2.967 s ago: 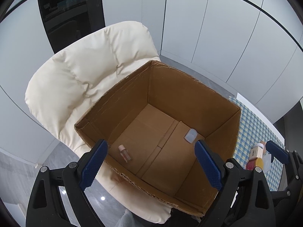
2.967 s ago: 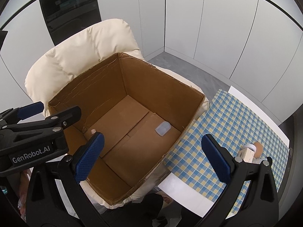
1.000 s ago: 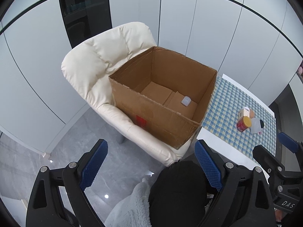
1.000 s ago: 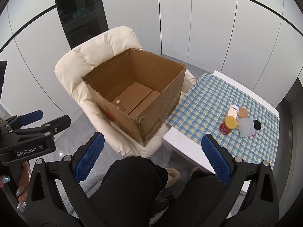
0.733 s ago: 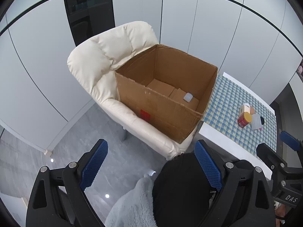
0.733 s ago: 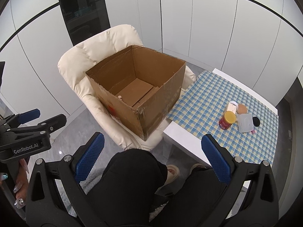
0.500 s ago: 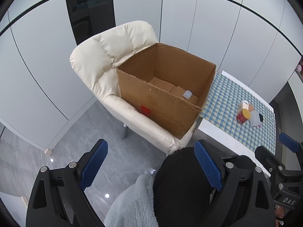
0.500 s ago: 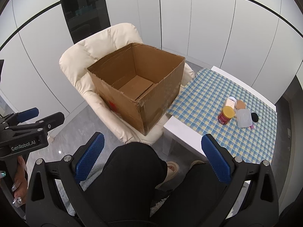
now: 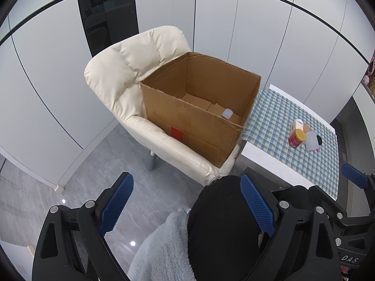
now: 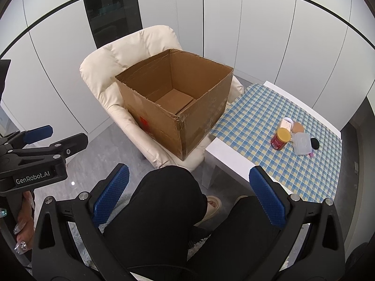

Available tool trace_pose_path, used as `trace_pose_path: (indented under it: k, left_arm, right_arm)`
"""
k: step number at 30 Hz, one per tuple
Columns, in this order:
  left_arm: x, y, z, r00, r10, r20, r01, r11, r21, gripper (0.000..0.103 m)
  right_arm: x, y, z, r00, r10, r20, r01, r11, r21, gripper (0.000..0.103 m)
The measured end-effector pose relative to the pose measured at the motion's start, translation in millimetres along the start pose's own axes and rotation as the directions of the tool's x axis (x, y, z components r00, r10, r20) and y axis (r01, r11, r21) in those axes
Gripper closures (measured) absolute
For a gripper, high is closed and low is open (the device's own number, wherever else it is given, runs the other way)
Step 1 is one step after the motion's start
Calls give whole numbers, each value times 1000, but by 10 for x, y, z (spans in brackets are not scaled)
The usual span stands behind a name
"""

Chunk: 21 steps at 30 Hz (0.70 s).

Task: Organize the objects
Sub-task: 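Move both tools toward the objects on the checked cloth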

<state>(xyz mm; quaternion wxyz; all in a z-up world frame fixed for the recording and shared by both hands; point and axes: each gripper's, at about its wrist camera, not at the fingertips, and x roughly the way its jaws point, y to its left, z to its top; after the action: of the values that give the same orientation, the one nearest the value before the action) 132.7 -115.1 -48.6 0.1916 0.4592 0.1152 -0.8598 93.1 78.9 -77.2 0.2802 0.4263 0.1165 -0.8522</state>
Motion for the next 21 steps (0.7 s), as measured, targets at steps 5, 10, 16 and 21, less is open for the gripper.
trace_pose_path:
  k: [5, 10, 16, 21]
  left_arm:
    - [13, 3, -4, 1000, 1, -4, -1, 1000, -2, 10]
    - [17, -23, 0, 1000, 1, -5, -1, 1000, 6, 10]
    - [21, -57, 1, 1000, -2, -8, 2, 1000, 18, 10]
    - [21, -110, 13, 1000, -13, -5, 13, 999, 30, 10]
  right_arm:
    - [1, 15, -16, 1000, 3, 0, -3, 1000, 1, 0]
    - [-8, -18, -33, 1000, 3, 1, -3, 1000, 11, 0]
    - [-14, -75, -43, 1000, 4, 1, -4, 1000, 24, 0]
    - [-47, -128, -53, 1000, -10, 6, 10, 999, 33, 0]
